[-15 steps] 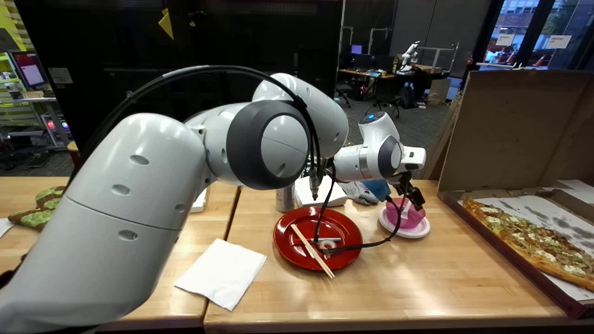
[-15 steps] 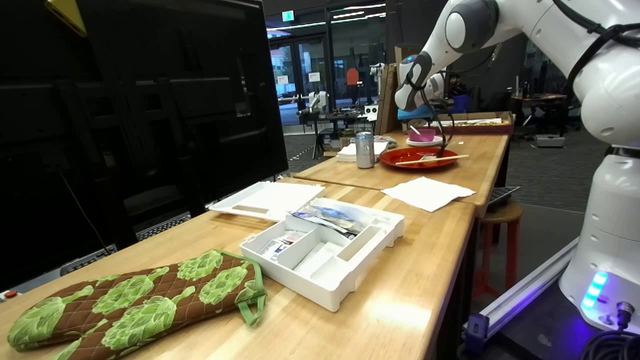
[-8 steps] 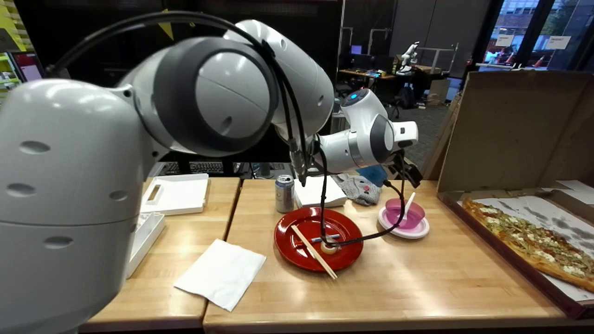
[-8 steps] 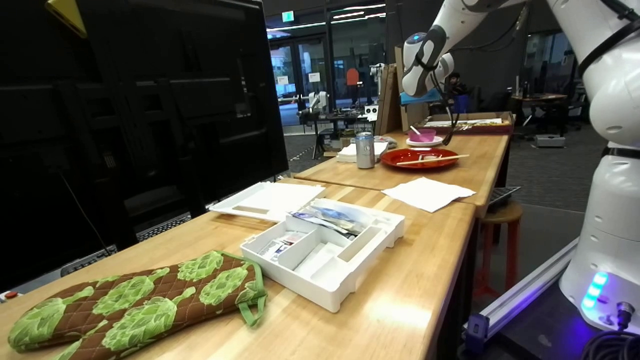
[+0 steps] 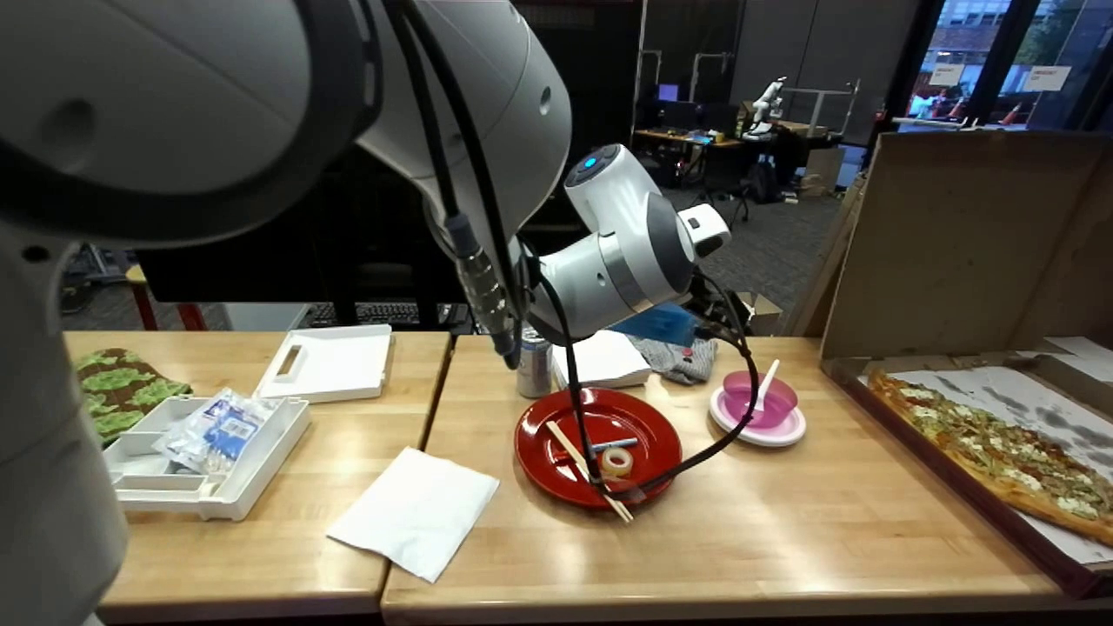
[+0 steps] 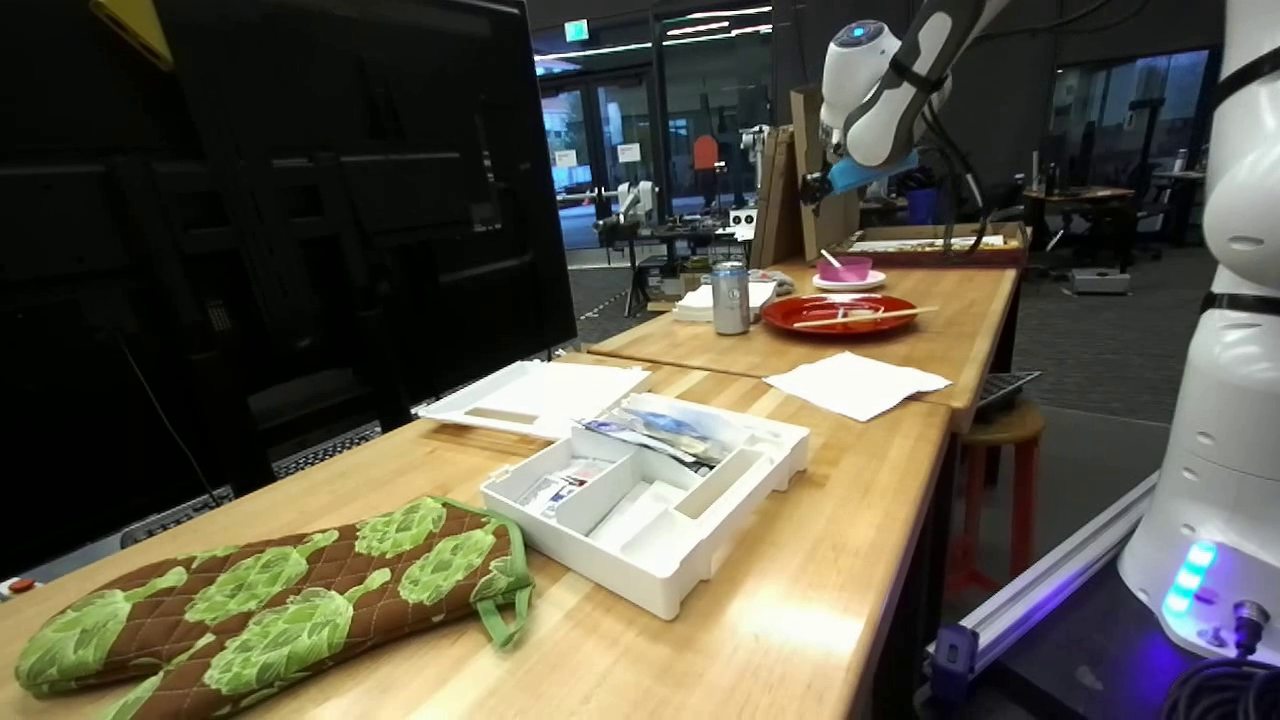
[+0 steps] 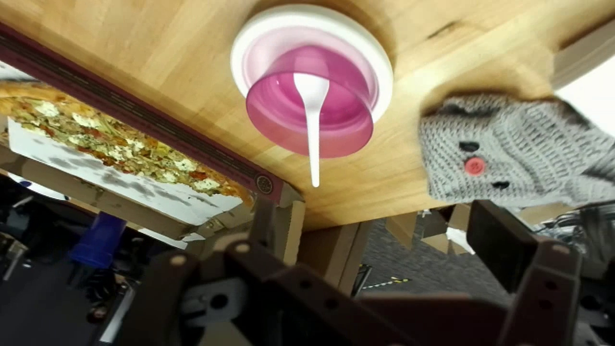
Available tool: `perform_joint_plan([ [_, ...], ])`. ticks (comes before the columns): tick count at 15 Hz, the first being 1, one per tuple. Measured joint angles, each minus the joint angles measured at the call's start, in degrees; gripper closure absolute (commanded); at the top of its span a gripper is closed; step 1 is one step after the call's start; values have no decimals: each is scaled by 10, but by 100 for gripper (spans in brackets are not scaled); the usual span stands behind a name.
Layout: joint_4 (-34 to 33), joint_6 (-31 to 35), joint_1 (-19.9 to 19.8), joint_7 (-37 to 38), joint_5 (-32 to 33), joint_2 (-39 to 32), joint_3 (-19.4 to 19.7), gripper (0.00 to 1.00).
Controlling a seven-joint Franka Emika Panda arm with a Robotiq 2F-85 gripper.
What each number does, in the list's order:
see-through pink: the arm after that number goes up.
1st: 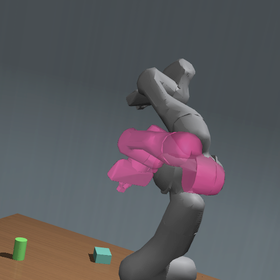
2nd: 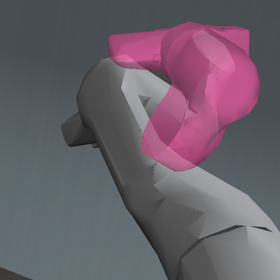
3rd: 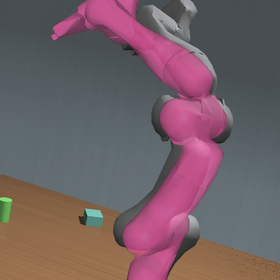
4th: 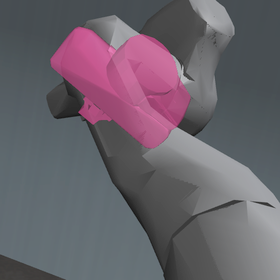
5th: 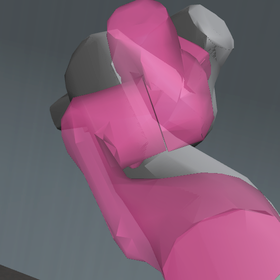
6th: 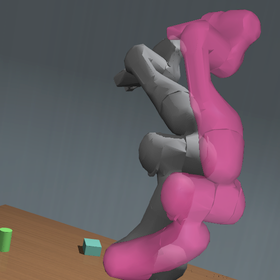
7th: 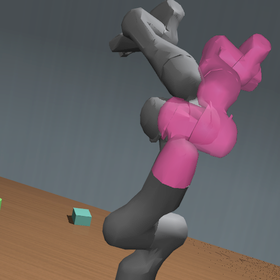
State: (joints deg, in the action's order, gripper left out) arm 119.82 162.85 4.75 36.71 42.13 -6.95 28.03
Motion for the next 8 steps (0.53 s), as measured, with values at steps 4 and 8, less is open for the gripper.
perform_joint_plan([
  [4, 99, -8, 1, -96, 54, 90, -1, 0],
  [8, 166, -43, -11, -211, 69, 152, -18, 0],
])
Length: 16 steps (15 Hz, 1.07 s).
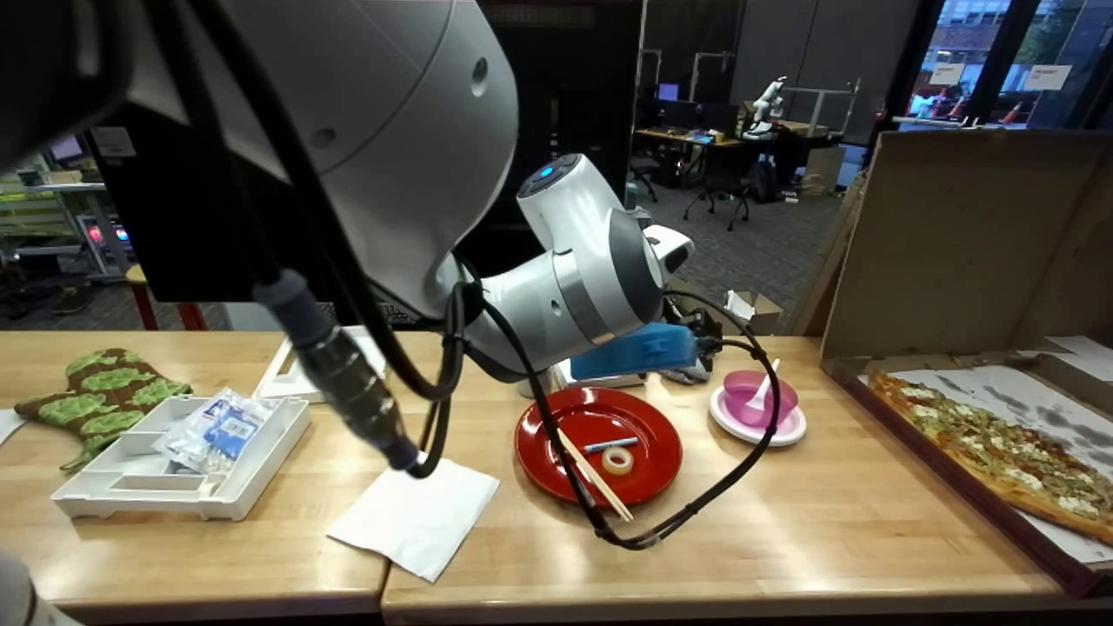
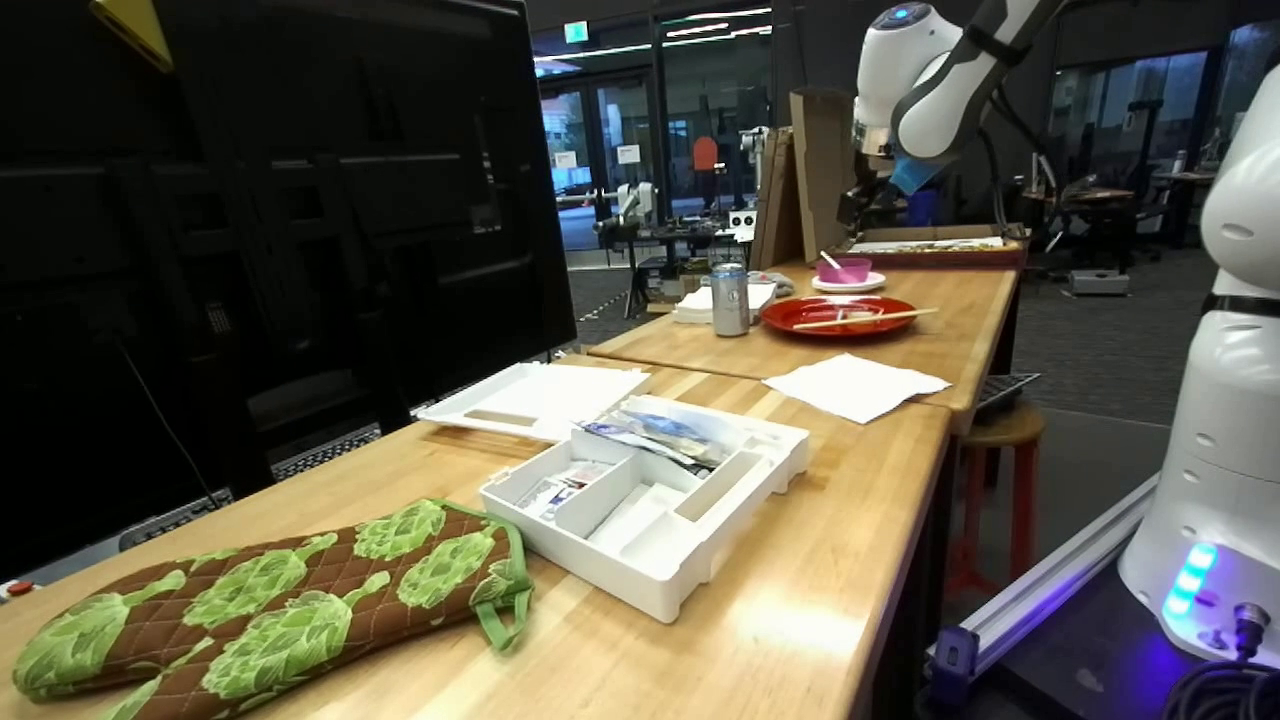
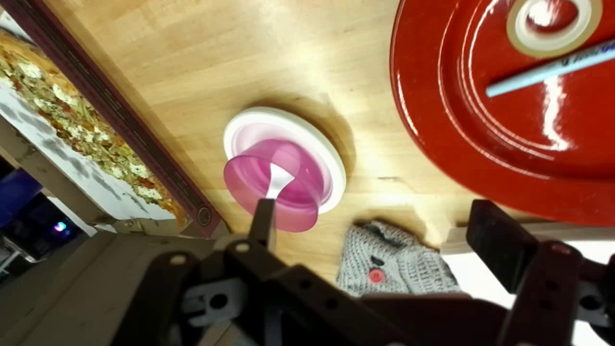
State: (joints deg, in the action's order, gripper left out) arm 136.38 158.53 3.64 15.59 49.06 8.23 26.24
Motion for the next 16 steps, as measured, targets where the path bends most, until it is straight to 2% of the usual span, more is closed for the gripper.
perform_joint_plan([
  [4, 45, -47, -63, -132, -24, 39, -82, 0],
  [8, 73, -93, -70, -276, -79, 58, -120, 0],
  [11, 74, -105, -79, -288, -79, 57, -139, 0],
  [16, 74, -105, -84, -288, -79, 56, -140, 0],
])
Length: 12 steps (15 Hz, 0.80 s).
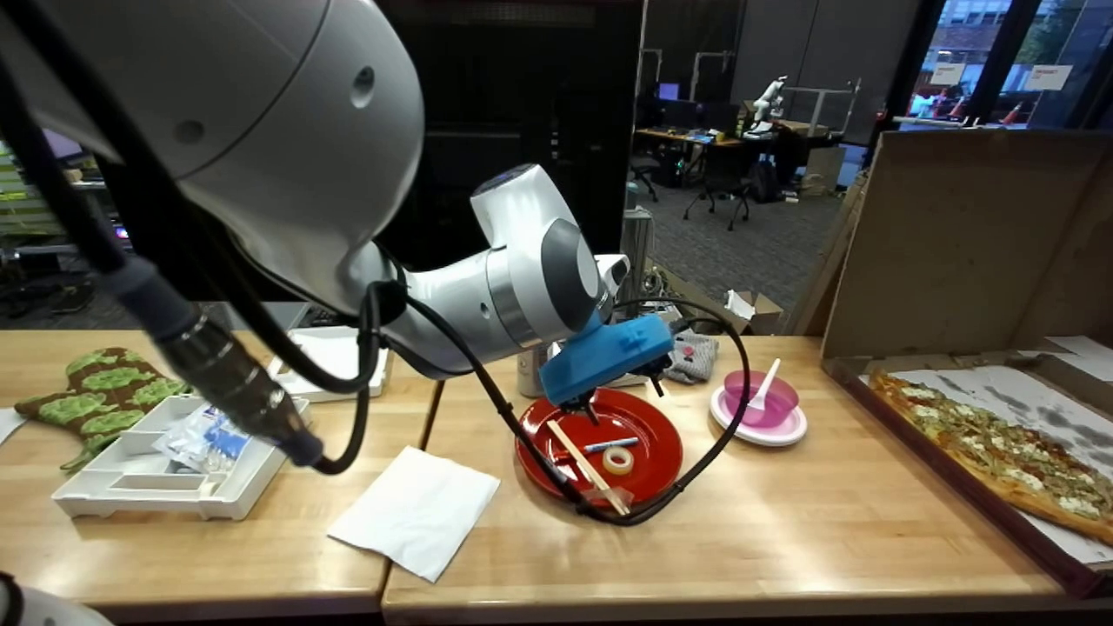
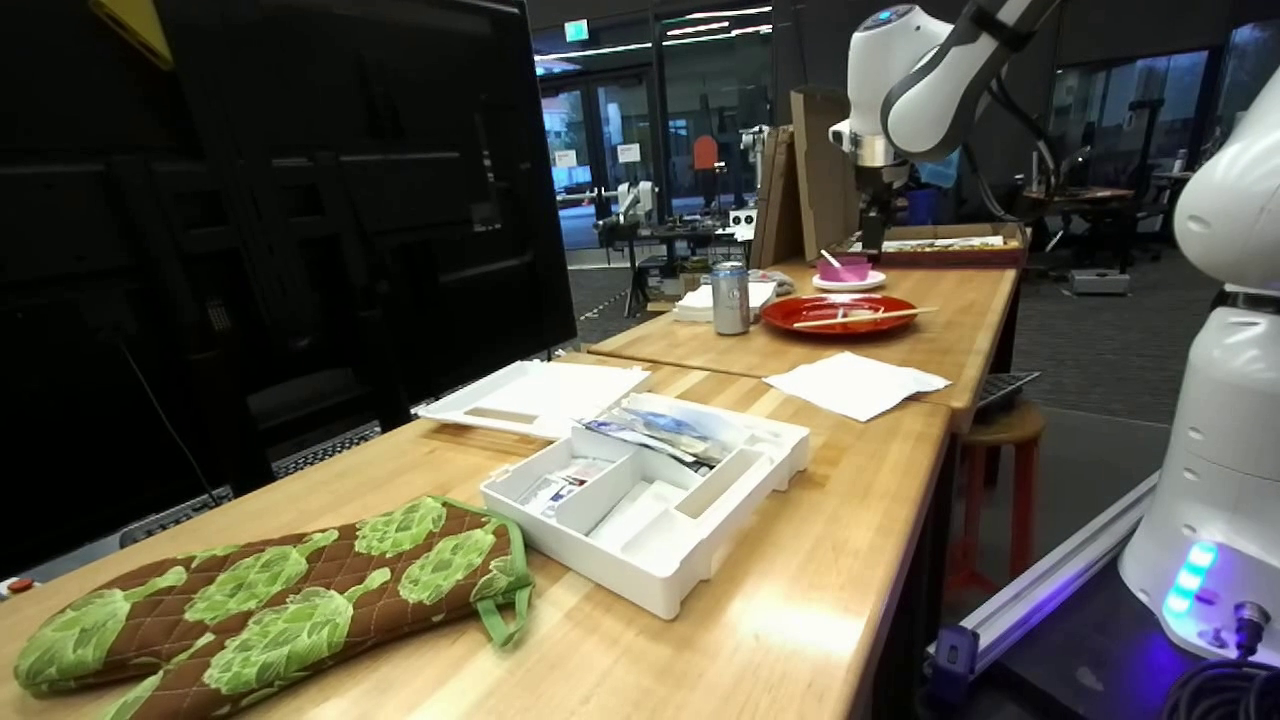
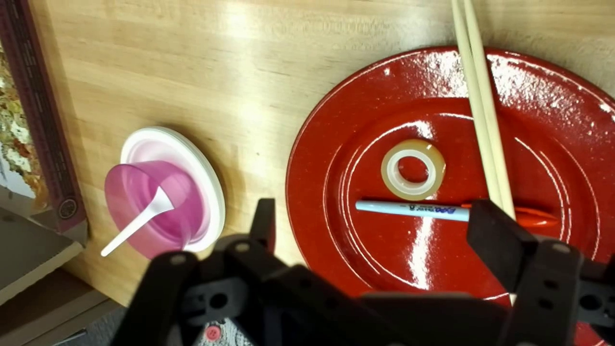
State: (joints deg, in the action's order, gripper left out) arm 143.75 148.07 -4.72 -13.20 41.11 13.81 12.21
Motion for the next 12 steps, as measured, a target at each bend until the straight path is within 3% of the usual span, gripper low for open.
perform_joint_plan([
  [2, 2, 6, 1, -24, -17, -1, 0, 0],
  [4, 8, 25, 11, -112, -73, -4, 8, 0],
  [12, 20, 14, 151, -463, -272, -9, 121, 0],
])
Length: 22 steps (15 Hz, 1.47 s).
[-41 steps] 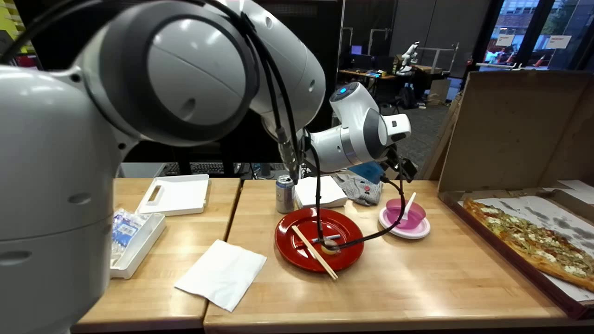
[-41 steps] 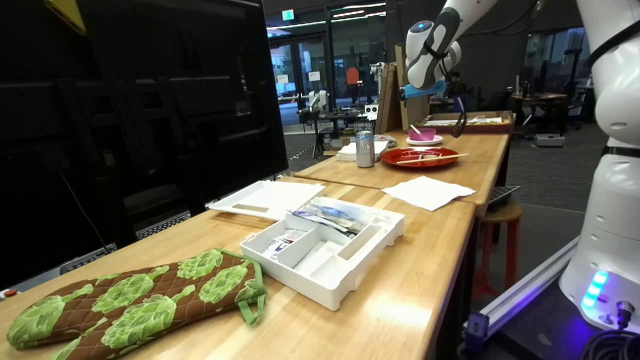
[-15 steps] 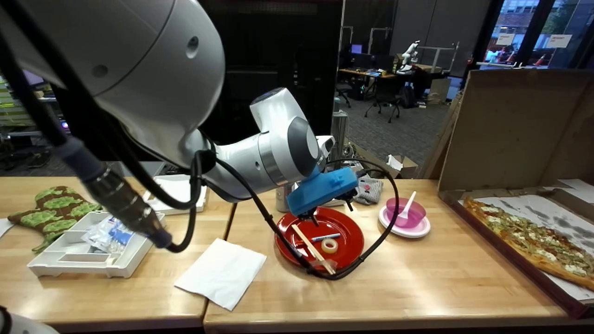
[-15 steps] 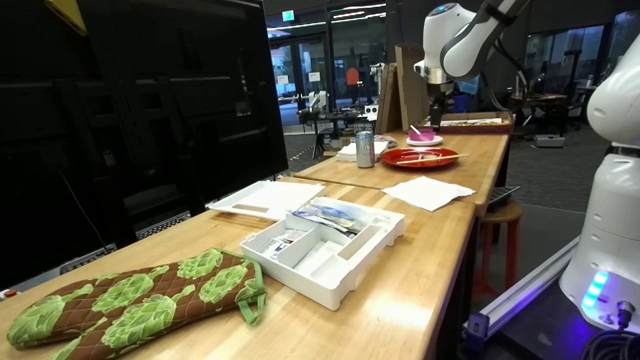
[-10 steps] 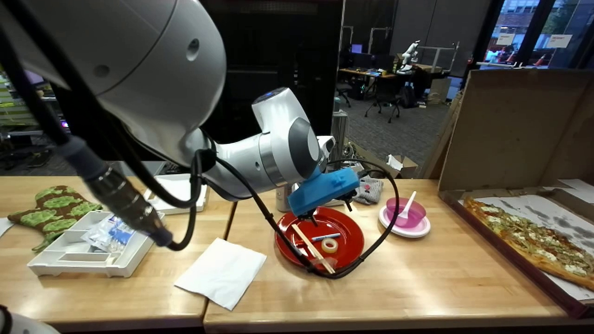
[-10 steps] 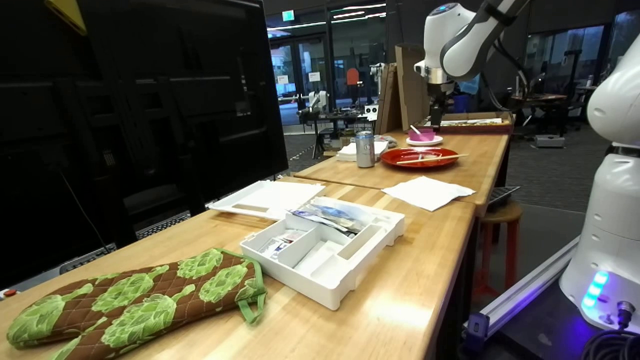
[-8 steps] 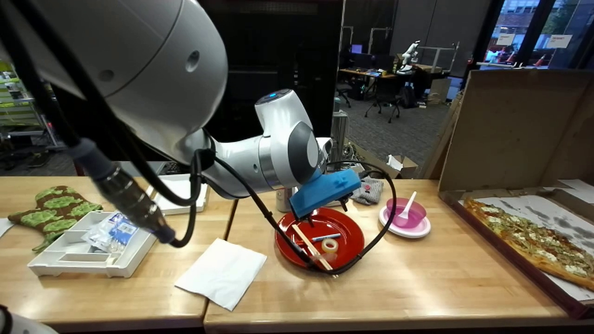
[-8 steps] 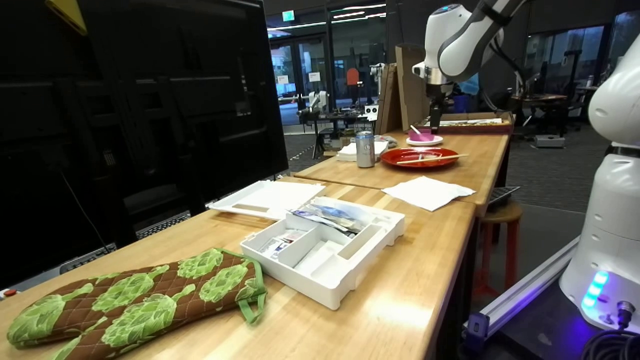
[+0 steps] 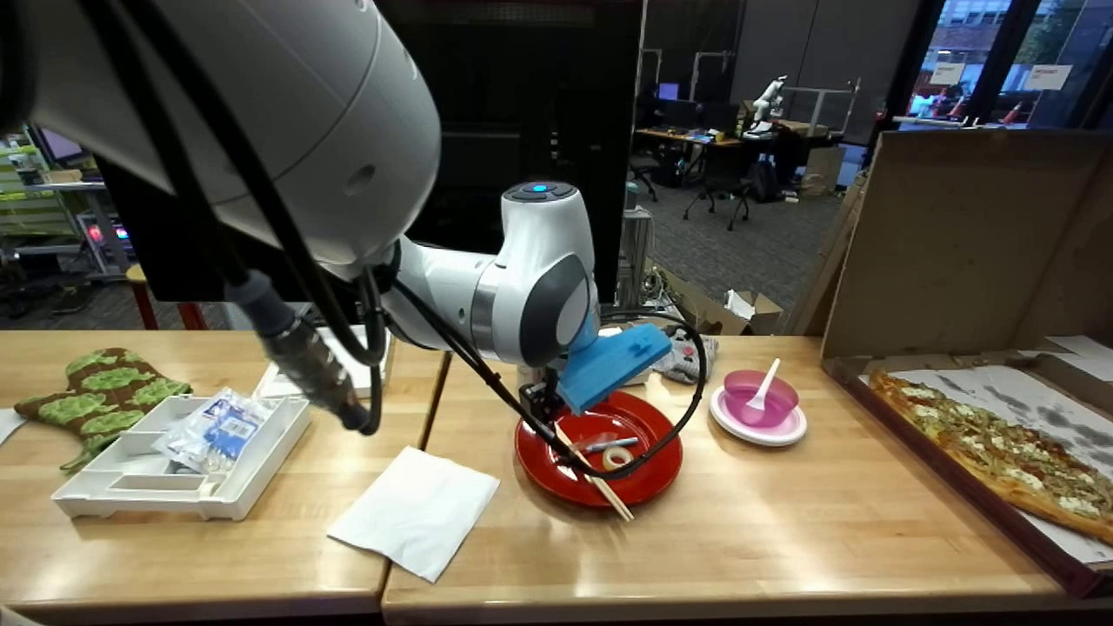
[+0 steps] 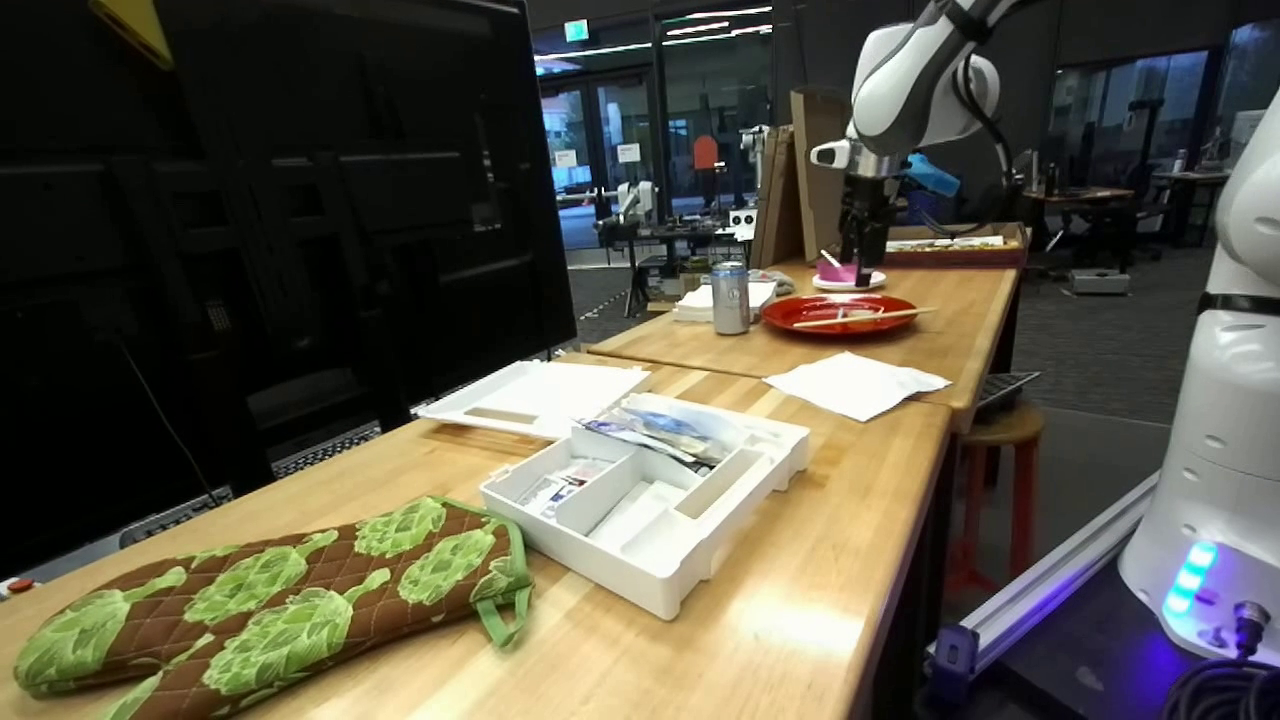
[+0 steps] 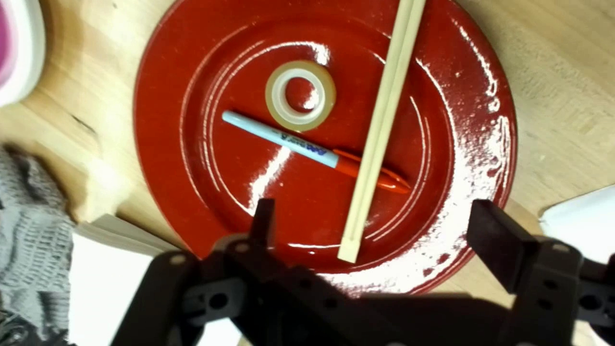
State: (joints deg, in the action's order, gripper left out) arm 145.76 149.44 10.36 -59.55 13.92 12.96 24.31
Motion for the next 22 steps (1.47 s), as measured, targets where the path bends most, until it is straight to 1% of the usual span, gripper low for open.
perform_joint_plan([
  [3, -5, -48, 27, -128, -57, 0, 25, 0],
  [4, -8, -70, 22, -169, -76, 0, 19, 0],
  [6, -13, -109, -4, -232, -101, -2, -8, 0],
  [8, -18, -131, -30, -261, -107, -9, -38, 0],
  [11, -21, -133, -62, -269, -107, -23, -73, 0],
  [14, -21, -124, -83, -254, -109, -37, -99, 0],
  [17, -21, -108, -94, -227, -122, -54, -115, 0],
  [22, -17, -51, -105, -176, -152, -80, -130, 0],
])
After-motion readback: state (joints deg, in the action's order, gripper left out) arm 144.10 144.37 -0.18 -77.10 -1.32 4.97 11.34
